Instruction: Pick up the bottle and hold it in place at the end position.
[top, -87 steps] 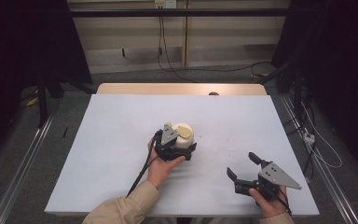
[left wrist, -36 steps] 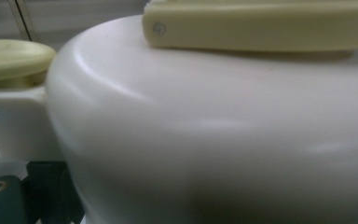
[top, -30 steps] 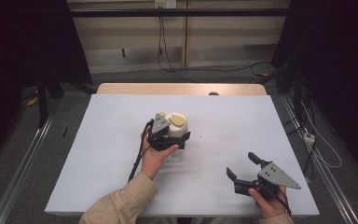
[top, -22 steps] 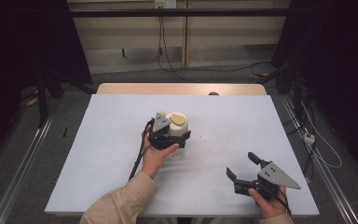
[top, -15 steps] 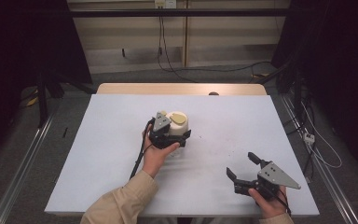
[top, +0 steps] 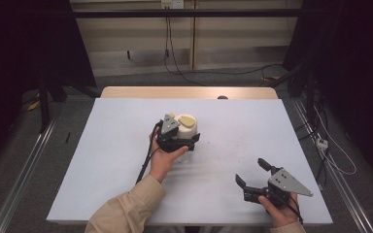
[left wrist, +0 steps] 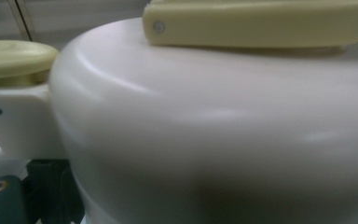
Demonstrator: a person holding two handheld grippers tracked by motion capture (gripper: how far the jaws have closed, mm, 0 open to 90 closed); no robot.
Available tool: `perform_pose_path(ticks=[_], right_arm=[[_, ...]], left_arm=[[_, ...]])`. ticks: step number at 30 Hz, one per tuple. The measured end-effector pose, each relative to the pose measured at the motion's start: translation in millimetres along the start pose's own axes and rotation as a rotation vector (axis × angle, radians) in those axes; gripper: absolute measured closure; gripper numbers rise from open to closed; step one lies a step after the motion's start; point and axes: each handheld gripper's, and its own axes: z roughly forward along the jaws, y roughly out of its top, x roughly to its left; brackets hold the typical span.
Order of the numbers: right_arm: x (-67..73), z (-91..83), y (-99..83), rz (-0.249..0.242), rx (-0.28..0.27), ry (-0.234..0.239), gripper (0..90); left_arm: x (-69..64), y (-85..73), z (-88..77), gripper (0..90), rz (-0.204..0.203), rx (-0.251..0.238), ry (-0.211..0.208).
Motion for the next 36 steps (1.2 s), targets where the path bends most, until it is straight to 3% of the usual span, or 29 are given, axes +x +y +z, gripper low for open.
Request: perform_pose_path(ticks=[36], right_arm=[[0.0, 0.3, 0.6, -0.005, -0.006, -0.002, 5.1]], left_arm=[[4.7, -1.9, 10.5, 5.4, -0.001, 0.002, 0.039]])
